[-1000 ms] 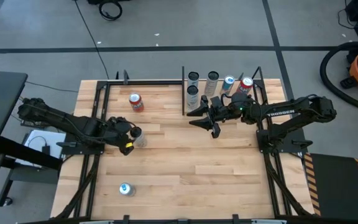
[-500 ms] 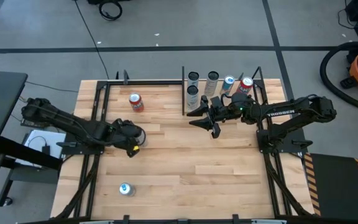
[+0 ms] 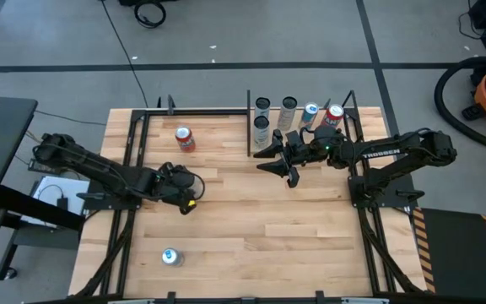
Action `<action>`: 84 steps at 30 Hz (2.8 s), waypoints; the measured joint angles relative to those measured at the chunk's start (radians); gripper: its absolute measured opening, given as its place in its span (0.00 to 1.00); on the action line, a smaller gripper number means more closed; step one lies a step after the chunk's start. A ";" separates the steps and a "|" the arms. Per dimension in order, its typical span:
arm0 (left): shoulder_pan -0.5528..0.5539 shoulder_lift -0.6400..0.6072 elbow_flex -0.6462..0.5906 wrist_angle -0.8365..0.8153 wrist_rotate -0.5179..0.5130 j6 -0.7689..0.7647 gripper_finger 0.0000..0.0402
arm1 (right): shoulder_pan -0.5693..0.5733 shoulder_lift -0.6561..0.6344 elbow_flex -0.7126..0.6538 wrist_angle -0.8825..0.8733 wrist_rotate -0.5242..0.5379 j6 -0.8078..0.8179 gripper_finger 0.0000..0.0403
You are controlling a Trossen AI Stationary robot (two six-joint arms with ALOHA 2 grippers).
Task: Place canned beverage on shelf
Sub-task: Put the white yellow soda can on the shelf aligned with the other yellow white soda can
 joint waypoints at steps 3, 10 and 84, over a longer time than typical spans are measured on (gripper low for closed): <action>0.000 0.001 0.000 0.011 -0.003 0.005 0.79 | 0.000 0.000 0.000 0.000 0.000 0.000 0.47; 0.000 0.001 0.000 0.050 -0.003 0.024 0.75 | 0.000 0.000 0.000 0.000 0.000 -0.011 0.47; 0.129 0.185 0.000 0.624 0.221 0.395 0.69 | 0.052 0.295 0.000 0.143 0.064 -0.304 0.70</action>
